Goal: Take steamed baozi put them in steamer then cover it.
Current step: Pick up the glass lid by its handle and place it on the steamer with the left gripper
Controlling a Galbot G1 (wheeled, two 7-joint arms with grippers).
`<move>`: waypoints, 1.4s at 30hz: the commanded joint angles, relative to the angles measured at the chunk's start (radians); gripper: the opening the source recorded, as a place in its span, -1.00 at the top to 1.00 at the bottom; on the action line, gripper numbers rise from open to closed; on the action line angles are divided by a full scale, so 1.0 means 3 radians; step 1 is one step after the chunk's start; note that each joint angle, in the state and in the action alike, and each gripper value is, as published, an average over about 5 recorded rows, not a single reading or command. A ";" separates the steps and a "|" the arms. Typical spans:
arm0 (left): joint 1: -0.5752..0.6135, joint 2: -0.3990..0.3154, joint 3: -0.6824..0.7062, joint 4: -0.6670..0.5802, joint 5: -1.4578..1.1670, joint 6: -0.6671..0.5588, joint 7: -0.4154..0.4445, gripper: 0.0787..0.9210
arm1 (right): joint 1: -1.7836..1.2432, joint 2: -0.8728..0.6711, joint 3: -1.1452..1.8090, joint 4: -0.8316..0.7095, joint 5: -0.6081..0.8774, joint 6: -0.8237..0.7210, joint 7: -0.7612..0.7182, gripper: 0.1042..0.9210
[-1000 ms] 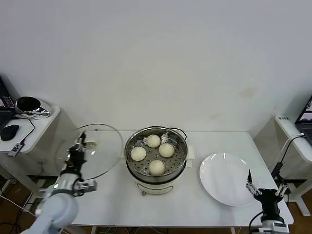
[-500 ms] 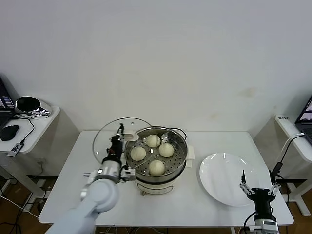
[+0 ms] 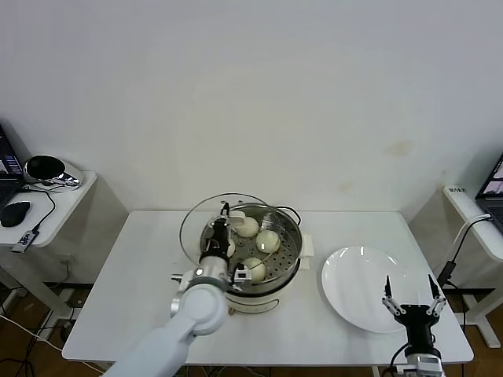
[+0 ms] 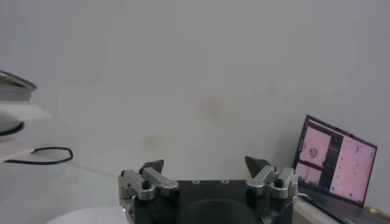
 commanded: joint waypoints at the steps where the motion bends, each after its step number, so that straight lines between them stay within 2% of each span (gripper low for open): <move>1: -0.0084 -0.0304 0.0169 0.0157 0.0136 0.0043 0.0054 0.86 | -0.0002 0.0010 -0.0009 -0.0007 -0.0041 0.0008 0.0006 -0.76; 11: -0.0005 -0.0378 0.0174 0.0172 0.0203 0.0014 0.0037 0.86 | 0.0001 0.0006 -0.0024 -0.0052 -0.0047 0.0026 0.0002 -0.76; 34: 0.0058 -0.0366 0.0171 0.0254 0.0242 -0.0056 -0.0018 0.86 | -0.0005 -0.0002 -0.0052 -0.0051 -0.0030 0.0020 -0.0014 -0.76; 42: 0.0089 -0.0370 0.0143 0.0164 0.0143 -0.0059 -0.0149 0.82 | -0.0012 0.0002 -0.0061 -0.0049 -0.0035 0.0022 -0.0019 -0.76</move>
